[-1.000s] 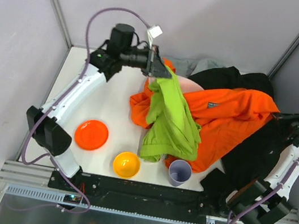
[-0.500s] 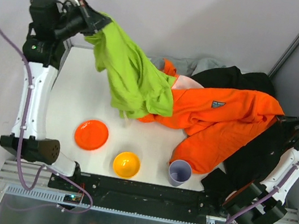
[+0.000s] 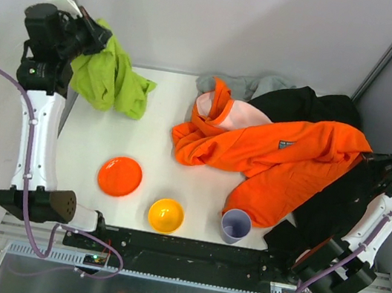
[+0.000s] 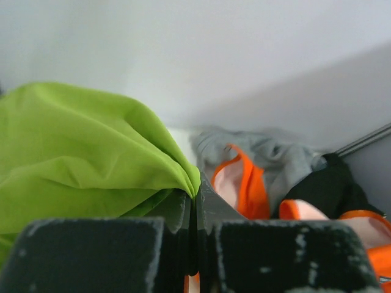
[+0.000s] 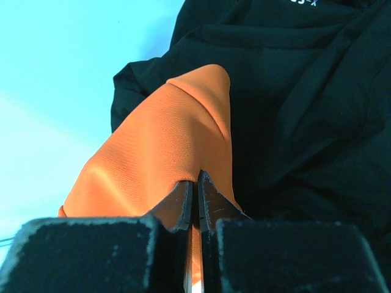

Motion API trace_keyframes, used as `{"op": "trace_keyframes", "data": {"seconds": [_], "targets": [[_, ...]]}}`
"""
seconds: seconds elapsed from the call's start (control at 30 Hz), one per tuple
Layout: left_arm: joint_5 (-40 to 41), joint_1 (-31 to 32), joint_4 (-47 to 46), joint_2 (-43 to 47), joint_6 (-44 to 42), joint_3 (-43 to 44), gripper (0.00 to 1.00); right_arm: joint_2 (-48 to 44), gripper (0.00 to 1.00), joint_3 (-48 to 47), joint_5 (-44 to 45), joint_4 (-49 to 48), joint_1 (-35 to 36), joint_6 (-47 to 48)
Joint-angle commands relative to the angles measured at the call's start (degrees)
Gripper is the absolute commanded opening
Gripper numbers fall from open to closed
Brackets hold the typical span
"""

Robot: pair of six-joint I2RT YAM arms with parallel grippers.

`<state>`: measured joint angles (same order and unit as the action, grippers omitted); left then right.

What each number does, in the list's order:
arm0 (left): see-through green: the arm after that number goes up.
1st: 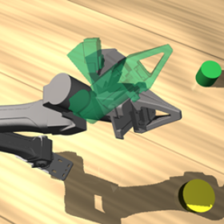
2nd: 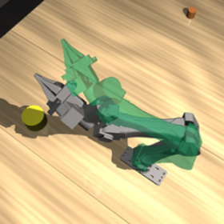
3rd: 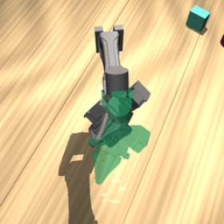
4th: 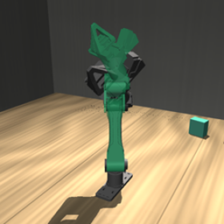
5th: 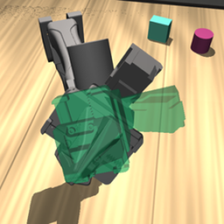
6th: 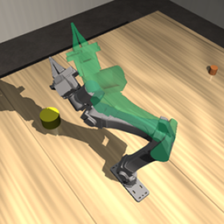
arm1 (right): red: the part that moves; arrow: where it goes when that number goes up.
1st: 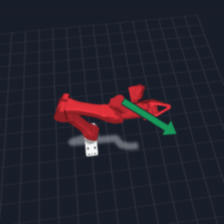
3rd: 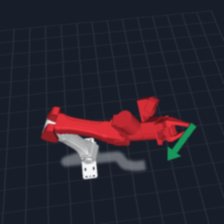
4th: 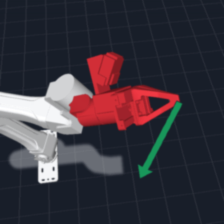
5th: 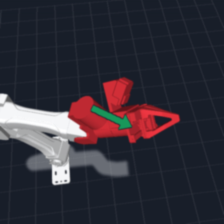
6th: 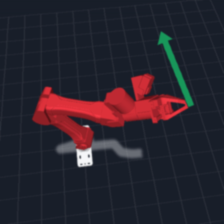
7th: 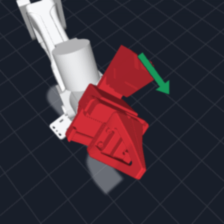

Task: Pick out a specific cloth from the pile

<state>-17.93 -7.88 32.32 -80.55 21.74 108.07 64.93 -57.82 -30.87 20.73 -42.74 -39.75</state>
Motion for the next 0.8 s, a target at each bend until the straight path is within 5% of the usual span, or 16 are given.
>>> {"op": "trace_keyframes", "data": {"seconds": [0.0,0.3,0.77], "targets": [[4.91,-0.53,-0.04,2.24,-1.43,-9.26,0.01,0.12,0.00,0.26,1.10,-3.11,-0.35,1.51],[8.48,-0.57,-2.66,2.26,3.04,-31.31,0.01,2.06,0.16,0.57,-0.77,-2.50,3.53,5.04],[11.65,-1.64,-10.36,-13.88,6.92,-38.98,0.09,-9.33,0.84,0.49,2.51,-0.96,7.11,6.67]]}}
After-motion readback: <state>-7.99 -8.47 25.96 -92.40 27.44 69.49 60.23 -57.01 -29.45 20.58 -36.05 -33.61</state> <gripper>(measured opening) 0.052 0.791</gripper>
